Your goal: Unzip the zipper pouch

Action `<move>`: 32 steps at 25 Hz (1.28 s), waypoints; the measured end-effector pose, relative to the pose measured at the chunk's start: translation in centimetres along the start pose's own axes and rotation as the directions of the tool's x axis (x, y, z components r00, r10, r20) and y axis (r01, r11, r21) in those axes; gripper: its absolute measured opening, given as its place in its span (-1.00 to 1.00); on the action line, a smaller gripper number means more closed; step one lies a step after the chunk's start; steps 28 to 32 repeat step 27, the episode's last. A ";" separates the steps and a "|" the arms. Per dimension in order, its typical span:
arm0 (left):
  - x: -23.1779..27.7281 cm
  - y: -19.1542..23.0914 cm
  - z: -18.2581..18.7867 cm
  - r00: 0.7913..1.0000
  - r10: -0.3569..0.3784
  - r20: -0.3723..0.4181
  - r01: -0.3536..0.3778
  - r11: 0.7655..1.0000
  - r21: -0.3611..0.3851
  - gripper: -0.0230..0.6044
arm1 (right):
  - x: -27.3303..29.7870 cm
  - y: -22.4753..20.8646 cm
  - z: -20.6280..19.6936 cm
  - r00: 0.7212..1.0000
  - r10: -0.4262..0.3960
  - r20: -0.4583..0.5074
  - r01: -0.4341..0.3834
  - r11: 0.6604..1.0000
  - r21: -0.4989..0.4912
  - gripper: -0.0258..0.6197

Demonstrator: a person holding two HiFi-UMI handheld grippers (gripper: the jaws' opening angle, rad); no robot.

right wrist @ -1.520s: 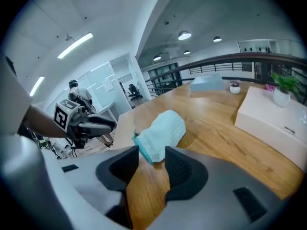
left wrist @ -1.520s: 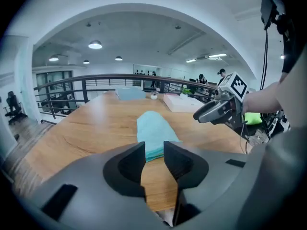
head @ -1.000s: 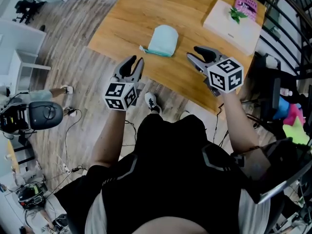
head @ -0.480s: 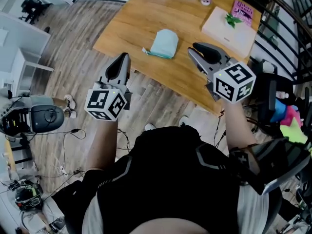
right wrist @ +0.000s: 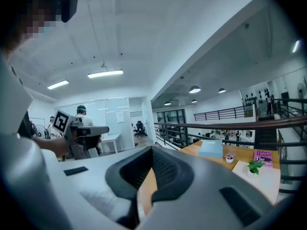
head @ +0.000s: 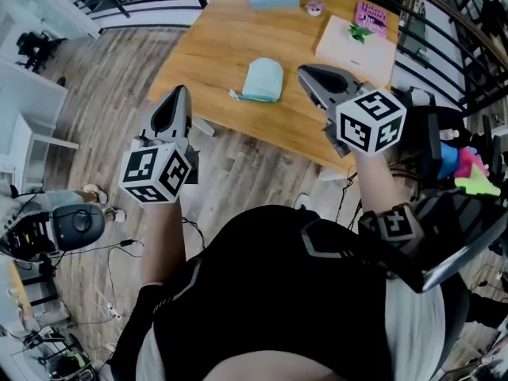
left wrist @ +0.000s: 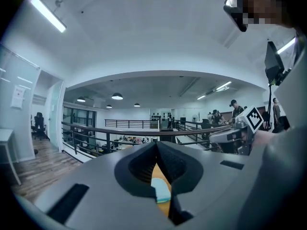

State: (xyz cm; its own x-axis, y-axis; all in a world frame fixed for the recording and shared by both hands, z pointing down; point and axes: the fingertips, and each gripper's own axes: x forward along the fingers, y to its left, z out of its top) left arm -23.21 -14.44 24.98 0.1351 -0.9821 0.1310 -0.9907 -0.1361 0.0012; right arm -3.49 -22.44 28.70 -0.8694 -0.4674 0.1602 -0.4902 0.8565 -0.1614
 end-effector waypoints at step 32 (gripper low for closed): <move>-0.6 4.5 0.6 0.983 0.182 0.007 -0.182 0.980 0.081 -0.83 | 3.3 0.6 1.7 0.999 -0.044 -0.016 0.043 0.998 -0.051 -0.90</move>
